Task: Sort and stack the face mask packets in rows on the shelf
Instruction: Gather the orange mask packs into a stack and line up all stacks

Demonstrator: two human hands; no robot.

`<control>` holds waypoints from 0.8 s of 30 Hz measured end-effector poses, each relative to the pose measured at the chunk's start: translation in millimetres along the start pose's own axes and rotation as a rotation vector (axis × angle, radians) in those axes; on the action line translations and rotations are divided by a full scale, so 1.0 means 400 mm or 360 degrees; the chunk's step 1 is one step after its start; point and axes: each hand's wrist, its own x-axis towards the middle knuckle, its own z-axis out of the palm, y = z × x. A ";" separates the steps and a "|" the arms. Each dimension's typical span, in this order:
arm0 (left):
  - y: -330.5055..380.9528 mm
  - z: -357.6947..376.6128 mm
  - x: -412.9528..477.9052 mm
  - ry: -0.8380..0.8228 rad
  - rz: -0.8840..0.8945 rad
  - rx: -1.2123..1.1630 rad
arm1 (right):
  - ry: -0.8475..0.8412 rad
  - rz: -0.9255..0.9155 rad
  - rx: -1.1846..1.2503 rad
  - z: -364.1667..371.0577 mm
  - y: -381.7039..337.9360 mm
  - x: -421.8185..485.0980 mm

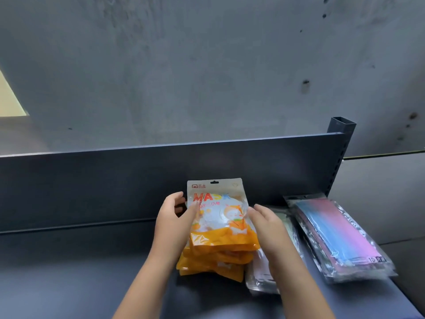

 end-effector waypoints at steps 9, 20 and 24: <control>-0.055 -0.016 0.009 -0.0425 -0.0441 -0.0526 | -0.0082 0.0140 -0.0004 0.038 0.019 0.000; -0.104 -0.032 -0.020 -0.0584 -0.0519 -0.0653 | -0.0095 0.0176 -0.0130 0.096 0.032 -0.017; -0.115 -0.046 -0.017 -0.0546 -0.0513 -0.0601 | -0.0153 0.0218 -0.0133 0.110 0.030 -0.017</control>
